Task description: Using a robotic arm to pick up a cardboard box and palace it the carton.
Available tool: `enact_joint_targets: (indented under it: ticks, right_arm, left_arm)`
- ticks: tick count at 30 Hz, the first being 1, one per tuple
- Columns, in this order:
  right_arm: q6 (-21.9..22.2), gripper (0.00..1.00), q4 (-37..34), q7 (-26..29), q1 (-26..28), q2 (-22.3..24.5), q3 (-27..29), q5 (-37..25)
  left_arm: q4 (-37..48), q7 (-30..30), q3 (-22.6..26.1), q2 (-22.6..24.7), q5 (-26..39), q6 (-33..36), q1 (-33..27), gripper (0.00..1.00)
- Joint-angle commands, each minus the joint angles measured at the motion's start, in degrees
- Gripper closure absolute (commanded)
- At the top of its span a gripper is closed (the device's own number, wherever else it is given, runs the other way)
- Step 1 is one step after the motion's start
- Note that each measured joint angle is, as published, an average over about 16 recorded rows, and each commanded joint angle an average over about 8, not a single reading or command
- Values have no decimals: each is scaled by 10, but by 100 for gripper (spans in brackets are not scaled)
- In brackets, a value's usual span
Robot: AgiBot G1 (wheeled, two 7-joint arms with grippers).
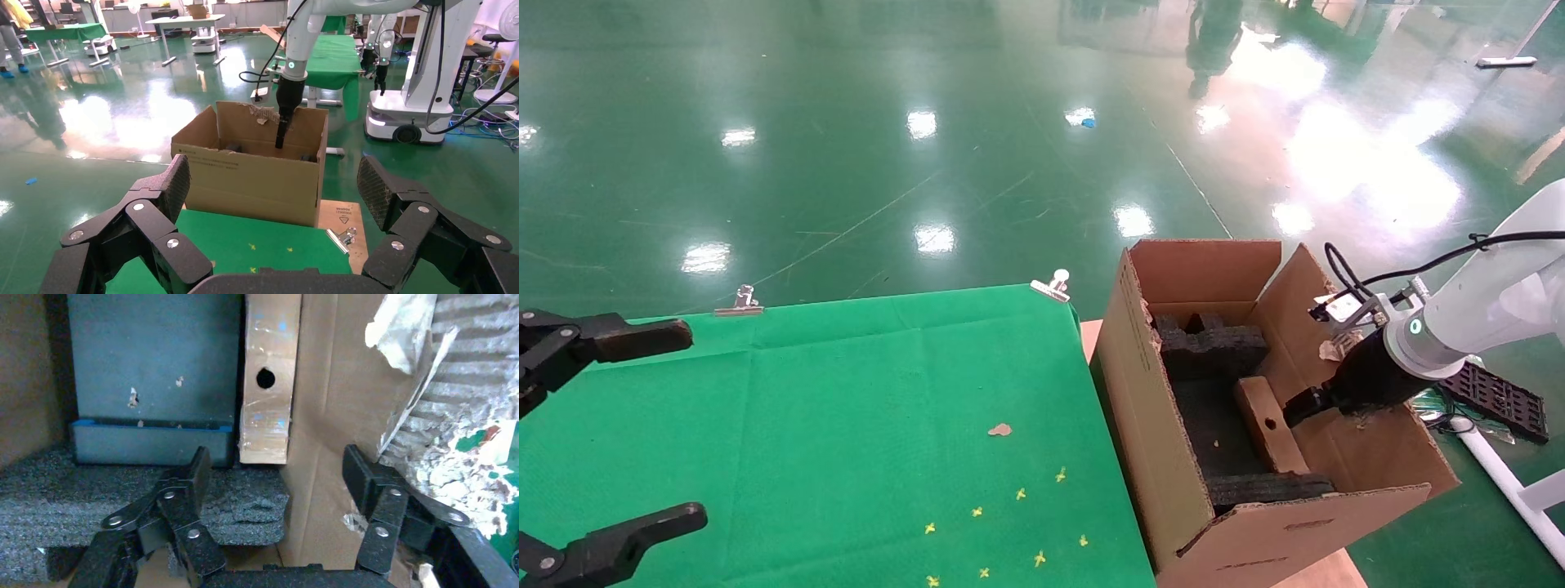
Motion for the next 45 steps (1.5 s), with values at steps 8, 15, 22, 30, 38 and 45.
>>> enact_joint_targets:
  ticks: [8, 15, 22, 30, 38, 45]
  right_arm:
    - [-19, 0, 9, -25, 71, -1, 0, -1]
    - [-47, 0, 24, -68, 183, 4, 5, 4]
    - [-75, 0, 43, -100, 277, 10, 9, 7]
    - [-80, 0, 57, -108, 297, 17, 10, 6]
    - [-87, 0, 100, -124, 256, 25, 55, 22]
    - [-100, 0, 177, -158, 175, 43, 145, 60]
  left_arm:
    - [0, 0, 0, 0, 0, 0, 0, 0]
    - [0, 0, 1, 0, 0, 0, 0, 0]
    - [0, 0, 1, 0, 0, 0, 0, 0]
    - [0, 0, 1, 0, -1, 0, 0, 0]
    - [0, 1, 1, 0, -1, 0, 0, 0]
    - [1, 1, 1, 0, -1, 0, 0, 0]
